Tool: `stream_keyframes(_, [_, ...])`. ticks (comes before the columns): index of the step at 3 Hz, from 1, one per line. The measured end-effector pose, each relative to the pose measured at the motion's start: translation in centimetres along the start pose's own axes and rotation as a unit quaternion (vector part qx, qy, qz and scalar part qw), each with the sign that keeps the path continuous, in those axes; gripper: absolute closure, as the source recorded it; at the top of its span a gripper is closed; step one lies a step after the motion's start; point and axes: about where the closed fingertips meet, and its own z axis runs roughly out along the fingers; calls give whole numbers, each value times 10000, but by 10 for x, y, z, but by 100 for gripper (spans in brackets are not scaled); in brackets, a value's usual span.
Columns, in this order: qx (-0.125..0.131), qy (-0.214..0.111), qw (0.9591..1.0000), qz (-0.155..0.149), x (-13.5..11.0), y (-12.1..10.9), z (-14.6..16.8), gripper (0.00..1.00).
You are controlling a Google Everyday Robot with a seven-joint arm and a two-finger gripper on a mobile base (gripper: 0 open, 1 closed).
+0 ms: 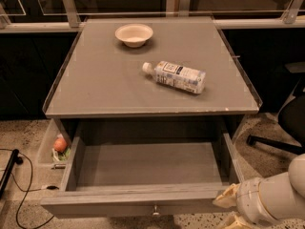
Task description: Close top drawer
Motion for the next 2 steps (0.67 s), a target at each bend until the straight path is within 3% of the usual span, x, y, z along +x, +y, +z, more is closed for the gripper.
stream_keyframes(1, [-22, -13, 10000, -20, -1, -5, 4, 0])
stream_keyframes(2, [153, -162, 9997, -91, -11, -37, 12, 19])
